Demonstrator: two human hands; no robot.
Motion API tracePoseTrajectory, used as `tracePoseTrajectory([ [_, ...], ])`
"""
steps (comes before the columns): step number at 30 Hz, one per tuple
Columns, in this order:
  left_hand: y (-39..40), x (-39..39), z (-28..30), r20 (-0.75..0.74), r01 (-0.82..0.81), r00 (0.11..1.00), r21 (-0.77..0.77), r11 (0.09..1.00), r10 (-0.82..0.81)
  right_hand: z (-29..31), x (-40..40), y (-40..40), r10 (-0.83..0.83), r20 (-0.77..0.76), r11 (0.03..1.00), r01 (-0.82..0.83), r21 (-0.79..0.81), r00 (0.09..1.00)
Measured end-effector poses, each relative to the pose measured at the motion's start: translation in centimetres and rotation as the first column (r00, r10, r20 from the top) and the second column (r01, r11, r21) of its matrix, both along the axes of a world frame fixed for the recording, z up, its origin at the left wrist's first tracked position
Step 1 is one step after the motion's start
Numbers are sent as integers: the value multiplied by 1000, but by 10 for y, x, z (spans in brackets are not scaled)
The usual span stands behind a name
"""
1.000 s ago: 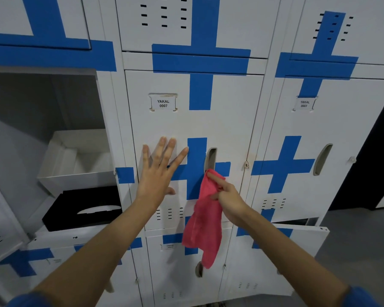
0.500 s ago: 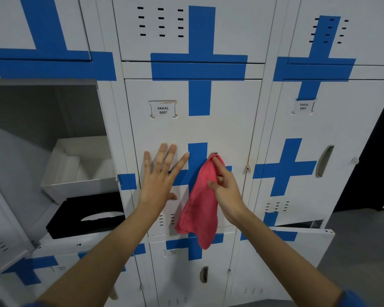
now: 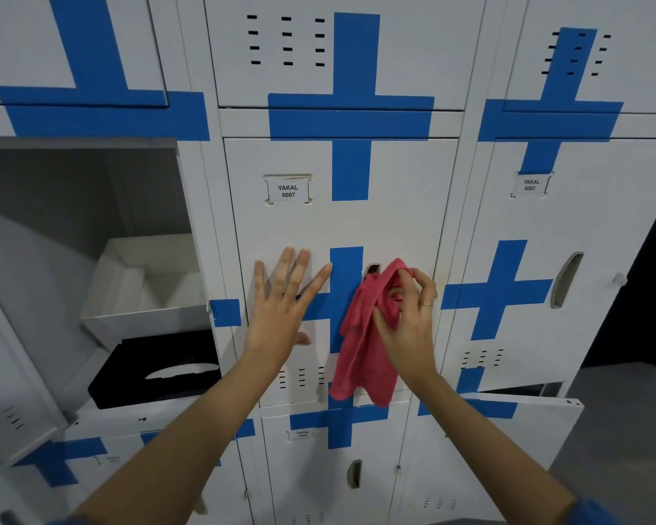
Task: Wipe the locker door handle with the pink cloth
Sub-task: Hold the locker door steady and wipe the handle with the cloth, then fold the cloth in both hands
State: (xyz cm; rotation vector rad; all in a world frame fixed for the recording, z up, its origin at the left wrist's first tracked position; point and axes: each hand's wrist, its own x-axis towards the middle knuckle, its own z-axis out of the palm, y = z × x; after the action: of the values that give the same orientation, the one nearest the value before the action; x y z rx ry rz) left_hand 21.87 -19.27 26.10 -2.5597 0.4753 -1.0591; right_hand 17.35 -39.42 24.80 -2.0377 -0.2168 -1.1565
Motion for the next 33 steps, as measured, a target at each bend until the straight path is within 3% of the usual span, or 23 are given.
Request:
tracePoseTrajectory([
  [6,-3,-4,0,-24,-29,999,-9,1000,29,-7,-6,-2,52,-128,998,-56,-33,990],
  [13,-5,-20,6,-99,30,994,-73,997,-37,-2,-7,-2,-45,-373,988,-13,-151,927],
  [18,2,-32,9,-170,205,956,-197,959,-239,7,-12,3,-146,-223,966,90,-243,964],
  [21,11,-44,3,-264,357,863,-286,889,-431,9,-13,14,-137,-184,964,88,-252,973],
  [25,29,-63,-12,-407,311,735,-508,803,-542,4,-14,42,24,-338,999,-34,-24,941],
  [29,58,-66,-30,-457,145,752,-588,796,-475,-1,-9,76,190,-494,968,-77,240,849],
  [33,98,-65,-33,-442,-26,785,-724,690,-434,-7,-5,104,363,-669,904,-73,420,648],
])
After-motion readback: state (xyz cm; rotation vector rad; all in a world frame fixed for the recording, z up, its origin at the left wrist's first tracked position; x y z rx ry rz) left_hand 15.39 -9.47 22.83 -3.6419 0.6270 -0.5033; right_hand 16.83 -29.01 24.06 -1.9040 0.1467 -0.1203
